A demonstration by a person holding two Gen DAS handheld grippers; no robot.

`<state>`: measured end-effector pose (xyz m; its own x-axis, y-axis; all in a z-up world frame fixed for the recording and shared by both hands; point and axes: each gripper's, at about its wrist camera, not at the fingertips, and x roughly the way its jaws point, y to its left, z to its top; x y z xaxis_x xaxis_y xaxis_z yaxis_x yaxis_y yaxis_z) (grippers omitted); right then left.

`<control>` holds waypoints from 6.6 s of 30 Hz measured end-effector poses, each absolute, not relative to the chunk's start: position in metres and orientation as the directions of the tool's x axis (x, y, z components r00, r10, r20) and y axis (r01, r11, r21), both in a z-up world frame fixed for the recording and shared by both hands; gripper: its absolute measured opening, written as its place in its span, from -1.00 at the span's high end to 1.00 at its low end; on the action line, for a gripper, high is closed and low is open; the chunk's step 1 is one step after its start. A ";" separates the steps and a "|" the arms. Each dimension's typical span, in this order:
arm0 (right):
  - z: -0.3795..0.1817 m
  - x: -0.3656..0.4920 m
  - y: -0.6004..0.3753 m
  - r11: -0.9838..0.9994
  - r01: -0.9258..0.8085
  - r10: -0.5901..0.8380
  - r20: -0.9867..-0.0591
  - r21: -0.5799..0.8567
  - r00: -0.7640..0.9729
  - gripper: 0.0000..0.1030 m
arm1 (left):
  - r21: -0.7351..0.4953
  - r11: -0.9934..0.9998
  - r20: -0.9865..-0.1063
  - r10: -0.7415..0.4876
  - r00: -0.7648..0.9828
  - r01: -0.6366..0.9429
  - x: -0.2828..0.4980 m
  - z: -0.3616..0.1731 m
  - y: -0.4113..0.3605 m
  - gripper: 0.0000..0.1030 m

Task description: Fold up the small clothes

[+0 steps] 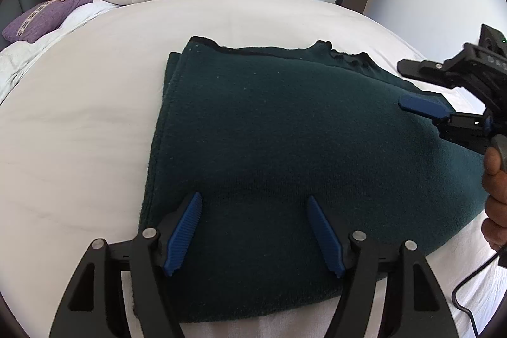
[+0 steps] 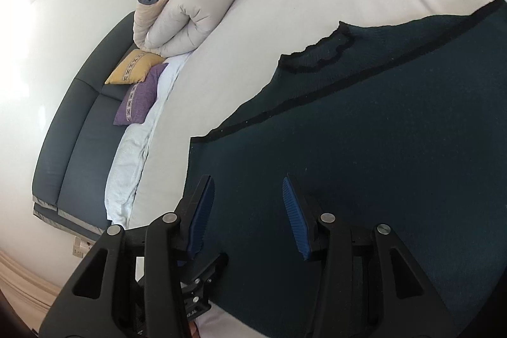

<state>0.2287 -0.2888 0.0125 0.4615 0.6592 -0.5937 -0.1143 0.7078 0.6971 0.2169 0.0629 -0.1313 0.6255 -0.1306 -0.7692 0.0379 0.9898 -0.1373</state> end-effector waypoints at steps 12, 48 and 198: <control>-0.031 0.268 -0.426 0.657 0.100 0.532 -0.554 0.747 0.640 0.16 | -0.182 0.982 -0.761 -0.168 0.626 0.042 0.218 -0.131 0.069 -0.40; 0.020 0.164 -0.376 0.638 -0.096 0.683 -0.504 0.764 0.528 -0.11 | -0.771 0.605 -0.630 -0.681 0.373 -0.198 0.271 -0.150 0.176 -0.52; 0.007 0.109 -0.592 0.650 0.051 0.622 -0.569 0.758 0.539 0.79 | -0.387 0.866 -0.685 -0.500 0.531 0.317 0.307 -0.053 -0.080 0.03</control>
<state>0.1093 -0.5920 0.0068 0.5386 0.6217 -0.5687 0.0506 0.6499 0.7583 0.3067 -0.0797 -0.0529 0.5306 -0.4998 -0.6846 0.3170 0.8661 -0.3866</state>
